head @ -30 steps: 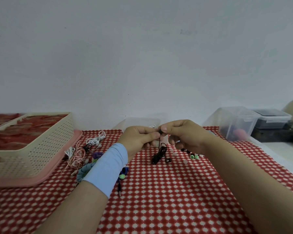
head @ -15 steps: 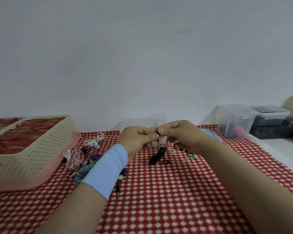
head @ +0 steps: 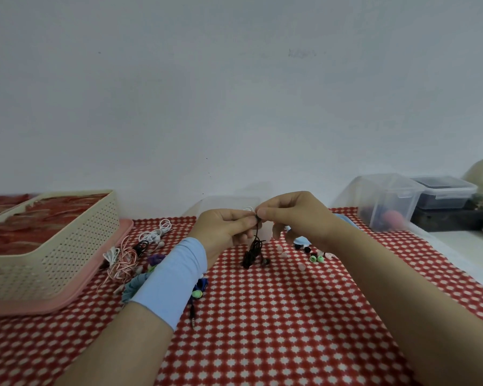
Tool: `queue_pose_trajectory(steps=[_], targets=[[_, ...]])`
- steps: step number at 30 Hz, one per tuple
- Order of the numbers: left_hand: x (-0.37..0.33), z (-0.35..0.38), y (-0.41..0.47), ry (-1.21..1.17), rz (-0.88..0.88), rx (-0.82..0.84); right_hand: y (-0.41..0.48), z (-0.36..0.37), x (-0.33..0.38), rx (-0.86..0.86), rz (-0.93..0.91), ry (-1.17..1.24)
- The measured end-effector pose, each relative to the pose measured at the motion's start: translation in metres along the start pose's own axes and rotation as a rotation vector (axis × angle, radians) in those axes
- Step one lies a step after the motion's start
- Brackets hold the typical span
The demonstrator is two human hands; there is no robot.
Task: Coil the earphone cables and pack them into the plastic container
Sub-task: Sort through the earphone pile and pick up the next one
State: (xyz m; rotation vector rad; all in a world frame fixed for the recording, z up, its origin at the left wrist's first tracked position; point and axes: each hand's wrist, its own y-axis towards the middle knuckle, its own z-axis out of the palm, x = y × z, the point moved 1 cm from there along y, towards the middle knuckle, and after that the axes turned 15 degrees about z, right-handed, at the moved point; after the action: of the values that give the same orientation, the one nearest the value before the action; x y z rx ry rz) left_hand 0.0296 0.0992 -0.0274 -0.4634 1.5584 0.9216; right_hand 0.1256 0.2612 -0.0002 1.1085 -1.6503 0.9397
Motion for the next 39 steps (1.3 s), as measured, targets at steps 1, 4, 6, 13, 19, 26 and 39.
queue_pose_trajectory(steps=[1,4,6,13,19,26,39], targets=[[0.0,0.0,0.0,0.003,-0.001,0.0,0.0,-0.001,0.0,-0.002,-0.004,-0.015],[-0.001,0.0,0.0,0.007,-0.007,0.001,0.001,-0.001,-0.001,-0.026,-0.016,-0.05],[-0.001,-0.001,0.0,0.024,-0.012,-0.004,0.001,0.0,-0.001,-0.045,-0.032,-0.082],[0.001,-0.001,0.0,0.027,-0.04,-0.008,0.005,0.002,-0.001,-0.139,-0.112,-0.223],[0.001,-0.001,0.0,0.048,-0.045,-0.007,0.006,0.002,0.001,-0.147,-0.122,-0.312],[0.001,-0.002,-0.002,0.031,-0.055,0.018,0.005,0.002,0.0,-0.129,-0.128,-0.294],[-0.007,-0.004,-0.001,0.266,0.109,0.09,0.004,0.0,-0.01,0.112,0.185,0.11]])
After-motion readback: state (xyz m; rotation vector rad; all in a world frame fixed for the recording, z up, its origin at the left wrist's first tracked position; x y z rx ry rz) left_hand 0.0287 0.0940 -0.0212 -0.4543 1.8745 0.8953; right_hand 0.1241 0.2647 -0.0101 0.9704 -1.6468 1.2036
